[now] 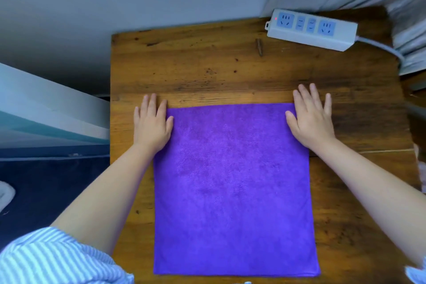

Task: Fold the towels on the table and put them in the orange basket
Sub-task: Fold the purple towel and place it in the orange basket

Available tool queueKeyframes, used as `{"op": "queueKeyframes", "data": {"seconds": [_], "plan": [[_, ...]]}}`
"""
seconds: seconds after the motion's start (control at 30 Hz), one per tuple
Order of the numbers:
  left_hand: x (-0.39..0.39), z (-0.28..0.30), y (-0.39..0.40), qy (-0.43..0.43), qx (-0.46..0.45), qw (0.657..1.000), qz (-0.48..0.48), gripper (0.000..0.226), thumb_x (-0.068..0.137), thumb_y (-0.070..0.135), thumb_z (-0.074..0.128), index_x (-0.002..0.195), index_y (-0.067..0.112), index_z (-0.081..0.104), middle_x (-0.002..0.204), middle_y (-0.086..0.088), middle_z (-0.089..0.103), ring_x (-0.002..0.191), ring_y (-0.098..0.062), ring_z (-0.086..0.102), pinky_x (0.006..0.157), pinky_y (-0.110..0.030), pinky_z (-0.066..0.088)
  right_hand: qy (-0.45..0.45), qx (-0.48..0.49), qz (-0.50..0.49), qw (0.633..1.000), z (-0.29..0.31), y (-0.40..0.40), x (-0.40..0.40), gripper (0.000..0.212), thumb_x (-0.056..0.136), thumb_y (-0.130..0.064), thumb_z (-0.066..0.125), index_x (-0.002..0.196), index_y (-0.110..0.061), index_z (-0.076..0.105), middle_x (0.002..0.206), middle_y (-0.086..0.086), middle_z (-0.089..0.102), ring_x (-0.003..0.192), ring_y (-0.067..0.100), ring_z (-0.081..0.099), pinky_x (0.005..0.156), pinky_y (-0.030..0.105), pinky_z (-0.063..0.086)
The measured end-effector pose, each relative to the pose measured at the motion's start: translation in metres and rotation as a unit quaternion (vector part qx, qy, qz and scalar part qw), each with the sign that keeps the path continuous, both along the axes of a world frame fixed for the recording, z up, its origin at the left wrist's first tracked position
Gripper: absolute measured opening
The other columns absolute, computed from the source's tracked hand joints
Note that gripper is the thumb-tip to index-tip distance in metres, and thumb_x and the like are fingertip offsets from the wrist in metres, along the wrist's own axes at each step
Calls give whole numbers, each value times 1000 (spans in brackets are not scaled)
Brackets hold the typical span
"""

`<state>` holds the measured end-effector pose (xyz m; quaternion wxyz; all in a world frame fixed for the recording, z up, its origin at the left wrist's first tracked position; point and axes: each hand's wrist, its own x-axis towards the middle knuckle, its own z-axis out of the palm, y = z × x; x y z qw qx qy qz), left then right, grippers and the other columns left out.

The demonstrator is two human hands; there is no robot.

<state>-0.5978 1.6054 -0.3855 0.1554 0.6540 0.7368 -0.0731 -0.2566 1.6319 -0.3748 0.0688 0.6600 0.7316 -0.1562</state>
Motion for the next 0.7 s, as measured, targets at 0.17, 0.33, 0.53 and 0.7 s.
{"op": "queueKeyframes", "data": {"seconds": [0.17,0.33,0.53,0.7], "plan": [[6,14,21,15,-25,998,-50,48,78,7,52,126,3,50,122,-22,51,115,-36,44,94,-41,37,-19,2,21,1000,12,4,-10,62,76,-8,58,135,-5,38,135,14,47,131,30,36,113,47,17],[6,25,39,73,-130,984,-97,43,80,10,53,121,6,45,120,-18,56,113,-35,49,85,-38,44,-92,-60,20,994,25,21,-17,46,77,-6,56,122,-9,47,119,14,56,114,31,50,93,39,37],[4,44,29,107,-100,979,-140,27,88,15,47,110,6,59,111,-14,54,112,-31,46,79,-36,47,-66,-67,-7,996,49,17,-6,16,78,-6,53,92,-4,61,105,16,58,108,33,50,89,37,38],[-1,67,-16,75,-65,983,-153,21,88,19,46,103,8,57,108,-11,59,106,-28,51,76,-36,46,15,-6,-20,1000,73,-23,5,14,76,-2,56,72,-12,47,89,11,57,94,29,52,81,36,41]]}}
